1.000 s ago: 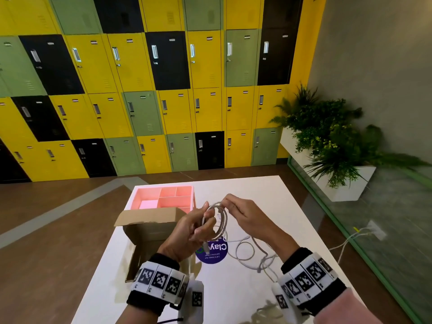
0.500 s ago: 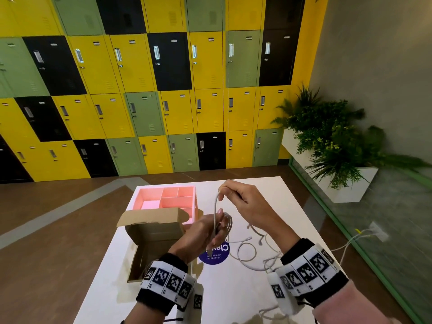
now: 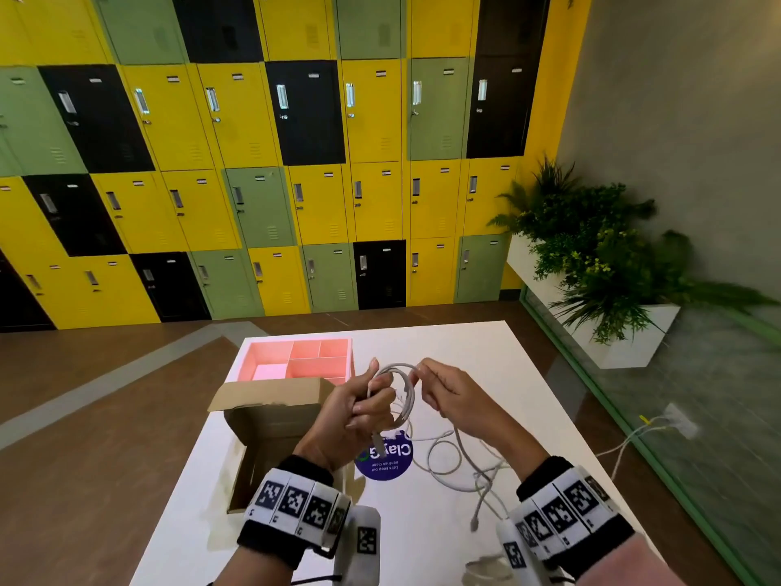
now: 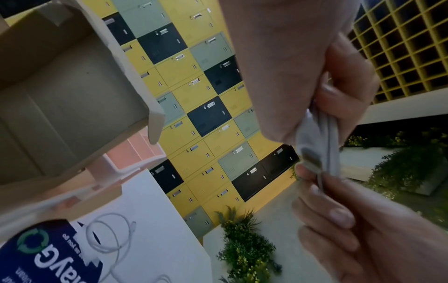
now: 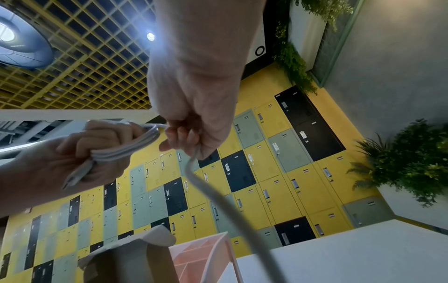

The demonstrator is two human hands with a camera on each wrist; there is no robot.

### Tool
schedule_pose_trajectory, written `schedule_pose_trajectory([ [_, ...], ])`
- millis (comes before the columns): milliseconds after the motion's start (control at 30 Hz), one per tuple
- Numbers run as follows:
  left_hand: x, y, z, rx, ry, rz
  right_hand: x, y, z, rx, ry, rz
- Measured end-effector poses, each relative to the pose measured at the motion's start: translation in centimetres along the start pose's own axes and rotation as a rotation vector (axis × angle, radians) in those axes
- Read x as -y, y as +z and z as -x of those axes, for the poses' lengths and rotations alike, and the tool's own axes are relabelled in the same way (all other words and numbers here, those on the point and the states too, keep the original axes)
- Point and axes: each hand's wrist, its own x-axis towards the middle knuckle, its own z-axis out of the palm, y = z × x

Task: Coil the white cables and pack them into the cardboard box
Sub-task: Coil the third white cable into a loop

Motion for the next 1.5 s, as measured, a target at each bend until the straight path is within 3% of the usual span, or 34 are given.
schedule_pose_trajectory([
  [133, -0.3, -0.3, 0.1, -0.046, -0.012, -0.029, -0.5, 0.7, 0.5, 0.048, -0.005, 0.001],
  [467, -0.3, 1.1, 0.0, -0.195, 0.009, -0.121, -0.5, 1.8, -0.3, 0.001, 0.006, -0.075],
  [767, -0.6, 1.1, 0.6, -0.270, 0.110, -0.175, -0.2, 1.0, 0.4, 0.023, 0.028, -0.144],
  [933, -1.5, 2.3, 0.8, -0.278, 0.224, -0.201, -1.0, 1.3, 0.8, 0.015, 0.090, -0.013],
  [1233, -0.5, 2.4, -0.2, -0.503, 0.329, -0.565, -0.3, 3.3, 1.8, 0.315, 0.159, 0.572],
  [1500, 0.4, 1.9, -0.4, -0.658, 0.277, -0.845, 2.7, 3.6, 2.9, 0.413, 0.102, 0.670],
])
